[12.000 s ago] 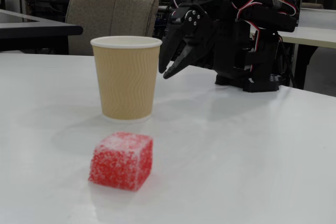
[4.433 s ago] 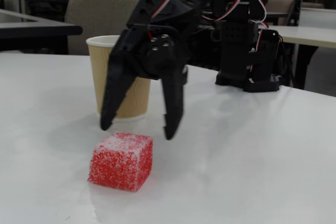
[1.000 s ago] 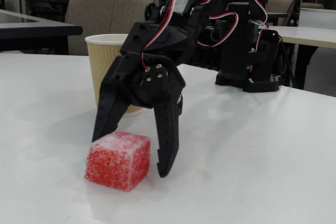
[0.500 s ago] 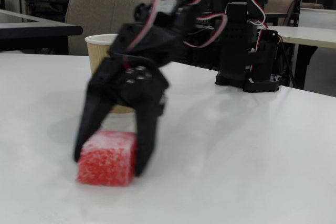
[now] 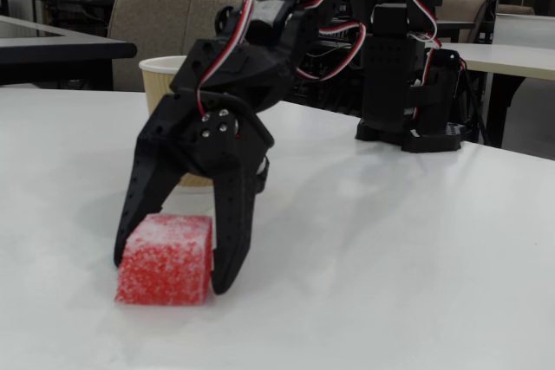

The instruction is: Grasp a red cube and put it in the cup.

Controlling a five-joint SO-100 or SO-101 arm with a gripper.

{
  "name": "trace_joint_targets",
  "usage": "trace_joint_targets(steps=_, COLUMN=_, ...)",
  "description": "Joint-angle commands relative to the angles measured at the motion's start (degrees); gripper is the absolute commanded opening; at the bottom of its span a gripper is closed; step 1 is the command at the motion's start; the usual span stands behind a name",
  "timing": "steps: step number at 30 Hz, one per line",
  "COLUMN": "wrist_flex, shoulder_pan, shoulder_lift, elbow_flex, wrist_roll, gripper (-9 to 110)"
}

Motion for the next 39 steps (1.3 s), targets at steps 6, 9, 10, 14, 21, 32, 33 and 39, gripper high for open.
trace_joint_targets(steps=6, wrist_flex=0.26, shoulder_pan=-0.44, shoulder_lift=5.1, elbow_flex=-0.09, wrist_roll=-0.62, gripper=32)
trace_joint_targets(steps=9, wrist_flex=0.44, shoulder_pan=-1.32, shoulder_lift=6.5, elbow_flex=1.49, wrist_roll=-0.44, gripper=32)
trace_joint_targets(steps=10, wrist_flex=0.44, shoulder_pan=-1.58, shoulder_lift=7.03, elbow_flex=2.11, wrist_roll=-0.44, gripper=32)
trace_joint_targets(steps=14, wrist_flex=0.26, shoulder_pan=-2.11, shoulder_lift=9.05, elbow_flex=4.31, wrist_roll=-0.44, gripper=32)
trace_joint_targets(steps=21, wrist_flex=0.26, shoulder_pan=-1.93, shoulder_lift=9.32, elbow_flex=4.57, wrist_roll=-0.53, gripper=32)
trace_joint_targets(steps=32, wrist_flex=-0.44, shoulder_pan=-2.11, shoulder_lift=6.33, elbow_flex=0.79, wrist_roll=-0.7, gripper=33)
trace_joint_targets(steps=33, wrist_flex=-0.62, shoulder_pan=-2.2, shoulder_lift=6.06, elbow_flex=0.53, wrist_roll=-0.7, gripper=33)
trace_joint_targets(steps=39, wrist_flex=-1.32, shoulder_pan=-2.46, shoulder_lift=4.13, elbow_flex=-1.85, wrist_roll=-0.88, gripper=33)
